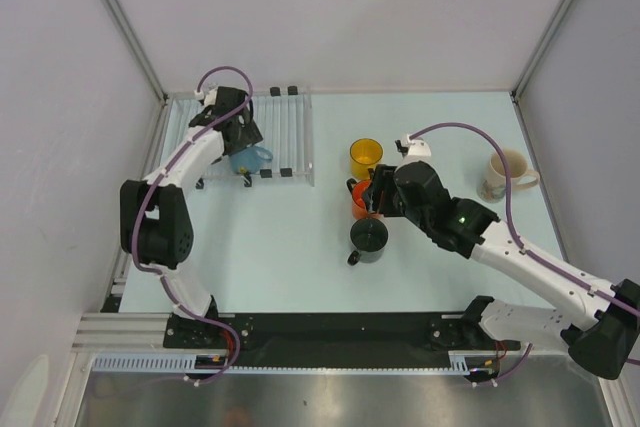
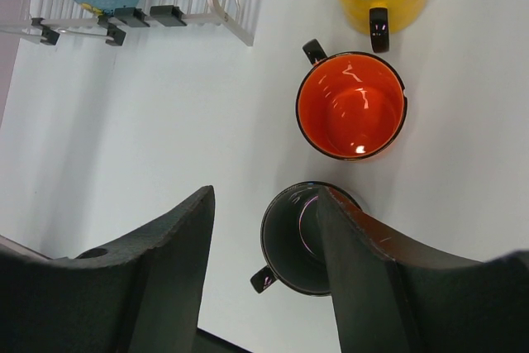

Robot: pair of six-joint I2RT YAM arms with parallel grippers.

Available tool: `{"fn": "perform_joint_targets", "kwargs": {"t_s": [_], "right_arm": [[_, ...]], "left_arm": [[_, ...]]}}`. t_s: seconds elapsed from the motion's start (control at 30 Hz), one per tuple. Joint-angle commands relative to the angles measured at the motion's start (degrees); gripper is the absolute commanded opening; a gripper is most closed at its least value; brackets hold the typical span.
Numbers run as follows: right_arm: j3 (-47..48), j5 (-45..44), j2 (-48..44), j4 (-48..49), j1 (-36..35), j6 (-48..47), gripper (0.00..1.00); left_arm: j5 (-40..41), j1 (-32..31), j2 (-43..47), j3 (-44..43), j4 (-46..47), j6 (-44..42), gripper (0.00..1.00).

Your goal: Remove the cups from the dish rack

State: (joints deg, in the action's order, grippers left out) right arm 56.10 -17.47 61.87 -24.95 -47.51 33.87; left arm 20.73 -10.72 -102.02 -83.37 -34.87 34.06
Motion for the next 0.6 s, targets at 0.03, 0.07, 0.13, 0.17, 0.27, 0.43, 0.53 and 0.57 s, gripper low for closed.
{"fn": "perform_joint_targets", "kwargs": {"t_s": [0.03,0.07,0.13,0.17,0.27,0.43,0.53,0.57], "right_arm": [[-0.4,0.0,-1.3,1.8,0.0,0.7,0.58],[-0.6,0.1,-1.4,1.9,0.0,0.7,0.58],[-0.8,0.2,-1.4,2.0,0.0,0.8,0.58],[-1.0,0.3,-1.3,2.0,0.0,0.8,0.58],[-1.1,0.2,-1.7,1.9,0.1,0.8,0.58],[-1.4,-0.1,-2.2,1.7,0.1,0.8,0.58],[-1.8,-0.3,-2.5,1.5,0.1,0.9,0.58],[-1.9,-0.3,-2.7,1.4,0.1,0.9,0.58]], "left_arm": [[0.0,-1.4,4.5,-1.4,-0.8,-1.0,1.0],[-0.1,-1.6,4.4,-0.5,-0.9,-0.9,1.0],[-0.5,-2.1,4.4,0.6,-0.8,-0.2,1.0],[-0.6,-2.4,4.2,1.6,-0.7,-0.1,1.0],[-0.7,-3.3,3.8,3.3,-0.4,0.8,1.0],[-0.9,-3.6,2.5,4.1,0.3,1.5,1.0],[-0.8,-3.6,1.8,3.8,0.5,1.6,1.0],[-0.6,-3.6,1.6,3.7,0.4,1.6,1.0]]}}
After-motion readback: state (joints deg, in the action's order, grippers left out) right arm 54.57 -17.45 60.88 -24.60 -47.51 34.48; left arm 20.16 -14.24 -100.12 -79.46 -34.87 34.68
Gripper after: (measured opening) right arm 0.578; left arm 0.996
